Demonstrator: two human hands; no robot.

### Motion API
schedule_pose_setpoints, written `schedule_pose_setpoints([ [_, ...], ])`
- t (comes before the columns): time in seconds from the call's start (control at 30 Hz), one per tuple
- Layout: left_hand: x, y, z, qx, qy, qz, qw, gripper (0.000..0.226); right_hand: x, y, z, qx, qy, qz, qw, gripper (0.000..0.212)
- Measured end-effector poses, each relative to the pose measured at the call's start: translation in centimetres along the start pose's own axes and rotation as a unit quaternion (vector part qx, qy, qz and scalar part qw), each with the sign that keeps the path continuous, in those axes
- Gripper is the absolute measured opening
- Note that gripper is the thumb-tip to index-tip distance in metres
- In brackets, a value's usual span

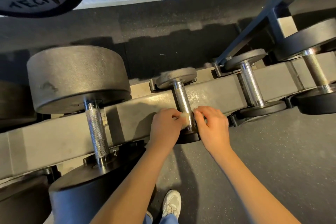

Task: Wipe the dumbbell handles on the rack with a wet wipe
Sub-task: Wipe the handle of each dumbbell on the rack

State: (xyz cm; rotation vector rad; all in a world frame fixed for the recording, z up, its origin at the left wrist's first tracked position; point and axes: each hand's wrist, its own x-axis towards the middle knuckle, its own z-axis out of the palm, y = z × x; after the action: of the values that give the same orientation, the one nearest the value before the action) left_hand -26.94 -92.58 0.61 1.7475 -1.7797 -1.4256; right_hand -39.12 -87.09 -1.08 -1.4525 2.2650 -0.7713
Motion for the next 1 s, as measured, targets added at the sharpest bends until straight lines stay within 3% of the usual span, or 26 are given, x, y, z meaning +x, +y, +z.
schedule_pose_setpoints([
  [0.07, 0.0, 0.8, -0.6, -0.044, 0.013, 0.028, 0.999, 0.013, -0.1, -0.5, -0.3, 0.066, -0.032, 0.006, 0.997, 0.017],
  [0.13, -0.1, 1.7, -0.8, -0.075, -0.016, 0.042, 0.996, 0.016, 0.2, -1.4, -0.9, 0.191, -0.070, 0.081, 0.976, 0.014],
  [0.23, -0.2, 2.5, -0.9, -0.033, -0.065, 0.062, 0.995, 0.021, 1.4, -1.6, -1.9, 0.275, -0.069, 0.160, 0.945, 0.007],
  [0.3, -0.2, 2.7, -1.2, 0.010, -0.058, 0.092, 0.994, 0.025, 2.2, -1.5, -2.3, 0.266, -0.060, 0.172, 0.947, 0.005],
  [0.37, -0.1, 3.0, -2.1, 0.067, 0.003, 0.142, 0.988, 0.029, 2.9, -1.5, -2.3, 0.212, -0.023, 0.156, 0.964, 0.006],
  [0.47, 1.1, 2.9, -3.5, 0.085, 0.100, 0.189, 0.973, 0.037, 3.0, -1.7, -1.7, 0.085, 0.004, 0.069, 0.994, 0.008],
  [0.57, 2.6, 2.4, -3.8, 0.115, 0.092, 0.182, 0.972, 0.042, 2.5, -1.7, -0.4, 0.018, -0.027, -0.007, 0.999, 0.011],
  [0.7, 3.3, 1.9, -4.3, 0.141, 0.100, 0.203, 0.964, 0.040, 1.8, -1.9, 0.1, 0.024, -0.019, -0.051, 0.998, 0.048],
  [0.77, 3.3, 2.2, -4.4, 0.160, 0.102, 0.211, 0.959, 0.039, 1.8, -2.0, 0.3, 0.051, -0.006, -0.035, 0.998, 0.055],
  [1.0, 3.1, 2.0, -3.9, 0.193, 0.110, 0.193, 0.956, 0.042, 6.2, -3.1, 1.7, 0.131, -0.005, 0.081, 0.988, 0.017],
])
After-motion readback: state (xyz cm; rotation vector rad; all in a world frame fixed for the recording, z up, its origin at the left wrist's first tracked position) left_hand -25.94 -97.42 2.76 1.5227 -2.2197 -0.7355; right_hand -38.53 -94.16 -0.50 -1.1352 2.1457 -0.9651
